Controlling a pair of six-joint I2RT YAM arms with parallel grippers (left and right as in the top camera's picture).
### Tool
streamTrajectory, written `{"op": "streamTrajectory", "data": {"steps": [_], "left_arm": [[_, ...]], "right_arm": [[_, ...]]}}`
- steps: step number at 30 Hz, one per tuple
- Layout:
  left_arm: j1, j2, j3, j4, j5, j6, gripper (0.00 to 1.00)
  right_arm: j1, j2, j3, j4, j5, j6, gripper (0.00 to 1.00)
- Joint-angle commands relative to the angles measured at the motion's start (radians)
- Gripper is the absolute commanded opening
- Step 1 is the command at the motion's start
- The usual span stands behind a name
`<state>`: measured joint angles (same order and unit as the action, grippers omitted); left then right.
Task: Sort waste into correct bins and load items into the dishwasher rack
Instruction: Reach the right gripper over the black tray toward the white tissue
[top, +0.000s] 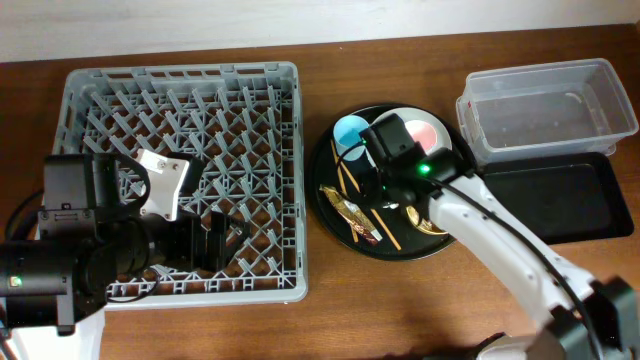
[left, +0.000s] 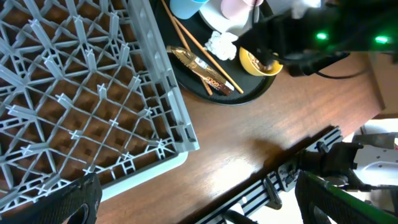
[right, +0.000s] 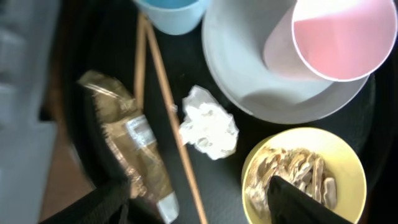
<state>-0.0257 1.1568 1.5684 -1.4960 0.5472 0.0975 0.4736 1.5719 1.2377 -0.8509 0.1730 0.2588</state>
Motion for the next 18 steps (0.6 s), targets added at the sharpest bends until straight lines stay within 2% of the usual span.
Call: {"op": "streamTrajectory", "data": {"steps": [1, 9, 18], "left_arm": [[0.000, 0.001, 0.014, 0.002, 0.014, 0.002, 0.99], [0.000, 0.001, 0.014, 0.002, 0.014, 0.002, 0.99], [0.000, 0.001, 0.014, 0.002, 0.014, 0.002, 0.99]], "right_arm": [[-0.029, 0.094, 0.002, 0.004, 0.060, 0.040, 0.72], [-0.069, 0.255, 0.002, 0.035, -0.006, 0.072, 0.70], [-0.069, 0.271, 0.002, 0.071, -0.023, 0.072, 0.70]]}}
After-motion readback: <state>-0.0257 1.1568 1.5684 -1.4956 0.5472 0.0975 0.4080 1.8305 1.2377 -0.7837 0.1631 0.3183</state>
